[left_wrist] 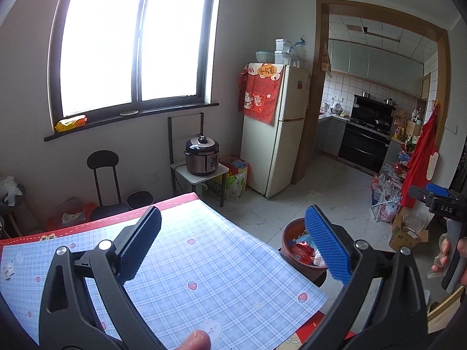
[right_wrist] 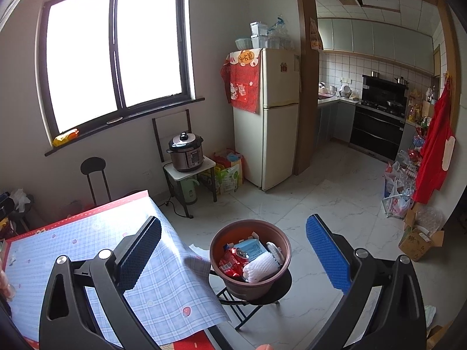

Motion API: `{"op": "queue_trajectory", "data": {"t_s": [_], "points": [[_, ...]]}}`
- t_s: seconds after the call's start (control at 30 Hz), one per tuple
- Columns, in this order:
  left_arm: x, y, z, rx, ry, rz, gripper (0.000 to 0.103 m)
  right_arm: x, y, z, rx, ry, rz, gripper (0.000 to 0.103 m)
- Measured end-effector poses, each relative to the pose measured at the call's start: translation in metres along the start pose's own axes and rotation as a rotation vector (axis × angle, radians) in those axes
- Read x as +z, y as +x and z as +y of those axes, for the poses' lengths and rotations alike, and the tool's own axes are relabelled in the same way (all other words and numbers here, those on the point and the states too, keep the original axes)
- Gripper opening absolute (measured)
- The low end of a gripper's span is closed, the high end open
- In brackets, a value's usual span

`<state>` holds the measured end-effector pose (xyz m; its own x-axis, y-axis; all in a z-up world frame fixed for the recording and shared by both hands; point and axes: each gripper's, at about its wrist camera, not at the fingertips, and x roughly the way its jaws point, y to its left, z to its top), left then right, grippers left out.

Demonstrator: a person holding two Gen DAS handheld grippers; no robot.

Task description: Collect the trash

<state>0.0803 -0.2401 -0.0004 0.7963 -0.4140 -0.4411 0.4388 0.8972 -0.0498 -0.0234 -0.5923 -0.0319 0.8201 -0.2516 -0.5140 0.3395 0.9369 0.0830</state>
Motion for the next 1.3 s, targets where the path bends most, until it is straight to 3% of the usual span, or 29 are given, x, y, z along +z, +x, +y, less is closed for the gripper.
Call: {"op": "queue_trajectory", "data": {"t_s": [0.5,1.3], "points": [[-0.005,-0.017,0.006,0.017,0.011,-0.009,0.097,-0.011,-0.018,0.016,-0.037,0.013,-0.013,0.097],[-0.007,-0.007,-0.005,-0.032,0.033,-0.013,0.097,-0.009,-0.036,-0.003,-0.155,0.018,-0.029,0.097]]}}
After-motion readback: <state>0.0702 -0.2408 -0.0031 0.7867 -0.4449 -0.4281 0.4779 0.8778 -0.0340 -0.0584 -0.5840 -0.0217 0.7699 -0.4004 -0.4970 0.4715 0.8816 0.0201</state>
